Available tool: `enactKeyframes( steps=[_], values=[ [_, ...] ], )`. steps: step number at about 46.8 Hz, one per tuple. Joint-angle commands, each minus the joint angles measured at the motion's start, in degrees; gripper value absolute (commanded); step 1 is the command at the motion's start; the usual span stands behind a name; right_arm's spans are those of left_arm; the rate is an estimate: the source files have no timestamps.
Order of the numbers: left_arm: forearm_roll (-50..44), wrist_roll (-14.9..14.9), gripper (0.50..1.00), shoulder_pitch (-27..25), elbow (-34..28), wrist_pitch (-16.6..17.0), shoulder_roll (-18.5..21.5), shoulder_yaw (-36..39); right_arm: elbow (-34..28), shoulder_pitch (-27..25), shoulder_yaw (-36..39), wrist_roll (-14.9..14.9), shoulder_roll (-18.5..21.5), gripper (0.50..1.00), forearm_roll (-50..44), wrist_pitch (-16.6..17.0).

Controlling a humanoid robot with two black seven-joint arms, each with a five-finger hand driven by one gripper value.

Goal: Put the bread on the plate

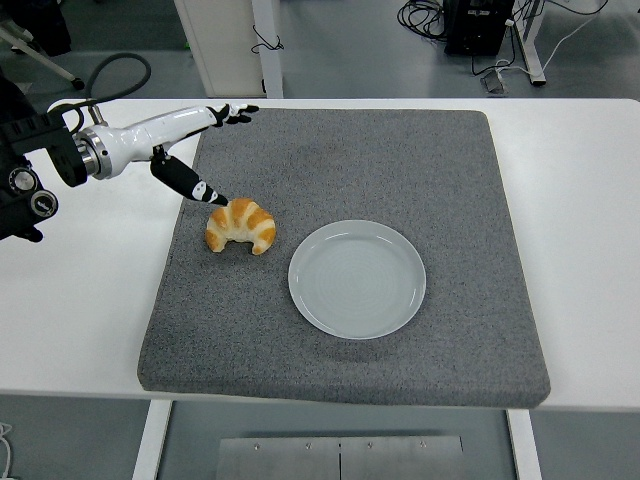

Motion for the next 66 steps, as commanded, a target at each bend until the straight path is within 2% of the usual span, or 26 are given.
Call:
enactKeyframes(
  steps=[1,17,36,43,50,55,62,66],
  values=[
    [0.1,0.1,0.972,0.5,-0.7,0.0,0.1,0.0,0.0,0.0,0.0,0.0,0.0,1.0,0.0,0.0],
    [2.9,0.8,0.972,1.9,-0.6,0.6,0.1,1.2,-0.1,0.0,0.0,0.0,0.0,1.0,0.0,0.0],
    [8.6,1.0,0.972,6.6,-0.4,6.3,-0.7,1.3,0.0,0.0,0.0,0.0,0.0,1.0,0.0,0.0],
    [8.6,1.9,0.972,7.7,0.6,9.7,-3.0,1.3,0.0,0.0,-0.1,0.0,0.0,1.0,0.0,0.0],
    [8.6,4.1,0.971,8.2,1.2,10.2,-4.9,1.3,-0.1,0.0,0.0,0.0,0.0,1.0,0.0,0.0],
    [8.6,4.5,0.971,8.4,1.2,10.3,-5.5,1.8,0.0,0.0,0.0,0.0,0.0,1.0,0.0,0.0],
    [8.5,4.9,0.972,8.1,1.2,13.2,-5.9,4.8,0.0,0.0,0.0,0.0,0.0,1.0,0.0,0.0],
    [8.5,4.9,0.971,8.2,1.3,13.7,-6.5,5.7,0.0,0.0,0.0,0.0,0.0,1.0,0.0,0.0]
  ],
)
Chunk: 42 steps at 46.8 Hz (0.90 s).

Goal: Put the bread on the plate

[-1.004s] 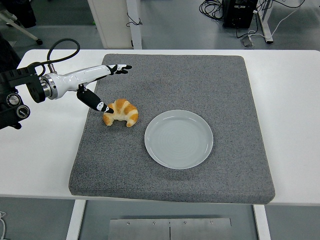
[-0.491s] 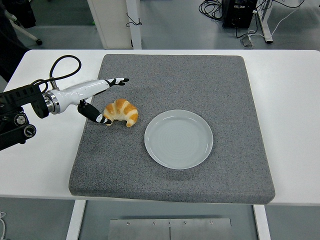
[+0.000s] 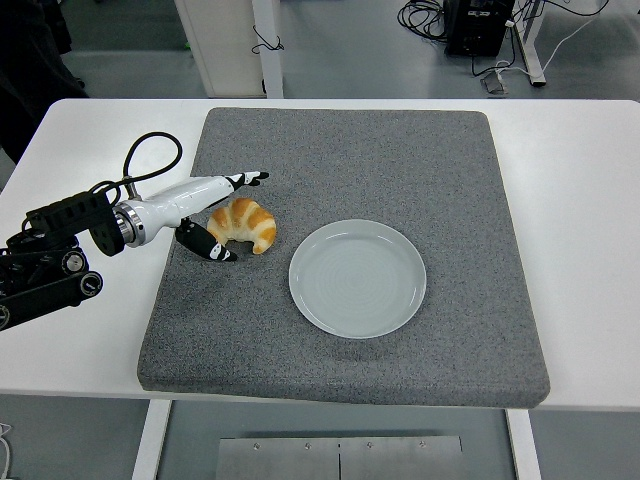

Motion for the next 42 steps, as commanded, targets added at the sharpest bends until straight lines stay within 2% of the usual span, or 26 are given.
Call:
enactKeyframes(
  steps=[1,11,22,26,34,42],
  values=[
    [-0.1,0.0,0.971,0.1,0.3,0.4,-0.5,0.9,0.0,0.0,0.0,0.0,0.0,1.0,0.0,-0.1],
    [-0.1,0.0,0.968,0.1,4.9,2.3,-3.3,1.0,0.0,0.0,-0.1,0.0,0.0,1.0,0.0,0.0],
    [-0.2,0.0,0.951,0.6,6.1,2.8,-4.7,1.0,0.0,0.0,0.0,0.0,0.0,1.0,0.0,-0.1],
    [-0.2,0.0,0.916,0.5,6.1,2.7,-4.9,1.0,-0.1,0.0,0.0,0.0,0.0,1.0,0.0,-0.1],
    [-0.3,-0.2,0.771,0.5,6.1,2.6,-5.2,1.0,0.0,0.0,0.0,0.0,0.0,1.0,0.0,-0.1],
    [-0.8,-0.8,0.654,0.5,6.1,2.2,-5.5,1.0,0.0,0.0,0.0,0.0,0.0,1.0,0.0,-0.1]
  ],
)
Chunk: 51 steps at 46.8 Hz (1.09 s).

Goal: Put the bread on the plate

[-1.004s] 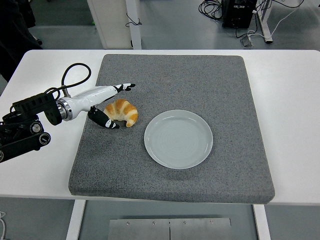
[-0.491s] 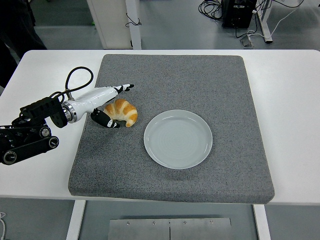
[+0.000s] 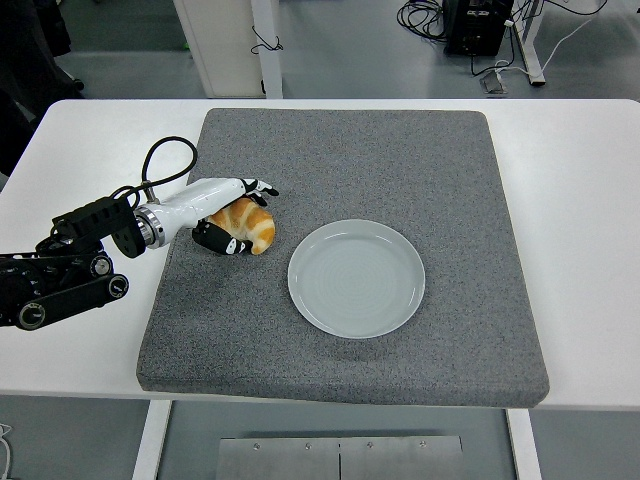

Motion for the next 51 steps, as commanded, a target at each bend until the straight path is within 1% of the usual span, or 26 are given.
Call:
enactKeyframes(
  steps=[1,6,11,13,15,20,27,34,43,47,51],
  values=[
    [-0.1,-0.1,0.648,0.0,0.0,-0.2,-0.1,0.0,0.0,0.0,-0.1,0.0,0.0,1.0,0.0,0.0],
    [-0.1,-0.1,0.627,-0.1,0.0,-0.4,-0.1,0.1,0.0,0.0,0.0,0.0,0.0,1.0,0.0,0.1],
    [-0.2,-0.1,0.592,-0.2,0.0,-0.5,-0.1,0.1,-0.1,0.0,0.0,0.0,0.0,1.0,0.0,0.0],
    [-0.3,-0.1,0.593,-0.3,0.0,-0.6,-0.1,0.1,0.0,0.0,0.0,0.0,0.0,1.0,0.0,0.0],
    [-0.6,-0.1,0.605,-0.4,0.0,-0.6,-0.1,0.0,-0.1,0.0,0.0,0.0,0.0,1.0,0.0,0.0],
    [-0.6,-0.3,0.607,-0.9,0.0,-0.7,0.3,-0.5,0.0,0.0,0.0,0.0,0.0,1.0,0.0,0.1],
    [-0.8,-2.2,0.601,-2.6,-0.2,-1.0,1.2,-1.7,-0.1,0.0,-0.1,0.0,0.0,1.0,0.0,0.0],
    [-1.9,-3.7,0.601,-3.5,-0.3,-1.1,3.9,-2.8,0.0,0.0,-0.1,0.0,0.0,1.0,0.0,0.0],
    [-3.6,-5.1,0.611,-6.9,-0.3,-1.4,6.0,-4.8,0.0,0.0,0.0,0.0,0.0,1.0,0.0,0.0],
    [-4.5,-5.4,0.611,-9.0,-0.3,-3.9,6.5,-5.5,-0.1,0.0,0.0,0.0,0.0,1.0,0.0,0.0],
    [-5.6,-5.5,0.611,-9.9,-0.3,-6.7,7.5,-7.8,0.0,0.0,0.0,0.0,0.0,1.0,0.0,0.1]
  ],
)
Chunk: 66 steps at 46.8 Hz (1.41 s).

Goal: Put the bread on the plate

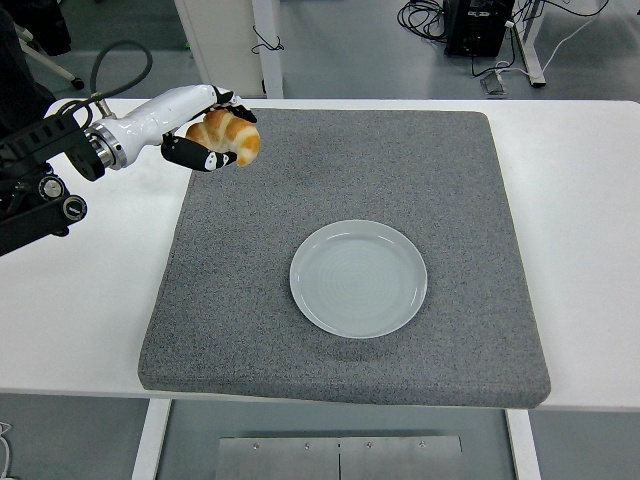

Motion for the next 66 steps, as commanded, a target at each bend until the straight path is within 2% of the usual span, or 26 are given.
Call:
enactKeyframes(
  steps=[1,18,22,32,39,46,66],
  values=[
    [-0.6,0.0,0.611,-0.6,0.0,-2.4,0.9,-2.3,0.1,0.0,0.0,0.0,0.0,1.0,0.0,0.1],
    [-0.8,-0.7,0.617,-3.8,0.0,-7.6,2.1,-8.4,0.1,0.0,0.0,0.0,0.0,1.0,0.0,0.0],
    [-0.7,-0.7,0.617,-4.5,-0.2,-9.6,1.6,-9.7,0.1,0.0,0.0,0.0,0.0,1.0,0.0,0.1],
    [-0.6,-0.8,0.622,-5.8,-2.3,-11.7,-0.9,-11.5,0.0,0.0,0.0,0.0,0.0,1.0,0.0,0.0],
    [-0.5,-2.6,0.631,-6.0,-4.4,-11.9,-3.3,-11.9,0.0,0.0,0.0,0.0,0.0,1.0,0.0,0.0],
    [0.0,-2.9,0.631,-6.0,-6.6,-11.9,-5.4,-11.9,0.1,0.0,0.0,0.0,0.0,1.0,0.0,0.1],
    [7.4,-4.3,0.633,-3.2,-6.6,-11.9,-12.2,-10.5,0.1,0.0,0.0,0.0,0.0,1.0,0.0,0.0]
  ],
)
